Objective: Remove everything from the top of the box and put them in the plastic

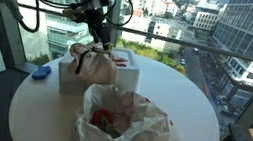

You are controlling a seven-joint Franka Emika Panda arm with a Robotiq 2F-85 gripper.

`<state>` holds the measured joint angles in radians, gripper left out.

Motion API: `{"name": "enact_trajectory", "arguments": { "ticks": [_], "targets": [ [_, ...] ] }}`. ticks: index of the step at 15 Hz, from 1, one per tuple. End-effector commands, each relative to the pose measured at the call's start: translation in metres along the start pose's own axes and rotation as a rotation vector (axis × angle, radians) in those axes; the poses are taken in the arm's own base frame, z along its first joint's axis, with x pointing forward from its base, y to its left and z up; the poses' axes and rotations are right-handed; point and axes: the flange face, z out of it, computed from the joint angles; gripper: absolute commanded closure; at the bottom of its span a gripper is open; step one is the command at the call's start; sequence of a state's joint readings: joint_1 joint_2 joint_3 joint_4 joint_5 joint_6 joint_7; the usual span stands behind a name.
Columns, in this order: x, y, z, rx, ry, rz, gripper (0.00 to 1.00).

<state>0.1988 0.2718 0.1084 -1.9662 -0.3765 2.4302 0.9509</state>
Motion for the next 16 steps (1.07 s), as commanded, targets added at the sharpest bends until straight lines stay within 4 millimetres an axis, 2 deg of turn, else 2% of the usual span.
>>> {"name": "enact_trajectory", "arguments": {
  "ticks": [1, 4, 7, 8, 9, 10, 11, 16],
  "targets": [
    [0.027, -0.018, 0.015, -0.009, 0.023, 0.109, 0.0],
    [0.026, -0.027, 0.025, -0.02, 0.005, 0.147, 0.0],
    [0.01, -0.037, 0.024, -0.031, 0.0, 0.128, 0.0],
    [0.006, -0.039, 0.024, -0.032, 0.004, 0.108, 0.25],
    [0.004, -0.04, 0.025, -0.036, 0.007, 0.094, 0.27],
    [0.003, -0.038, 0.026, -0.044, 0.014, 0.083, 0.34],
    [0.004, -0.035, 0.027, -0.048, 0.017, 0.078, 0.44],
    [0.013, -0.017, 0.029, -0.071, 0.034, 0.081, 0.82]
  ]
}}
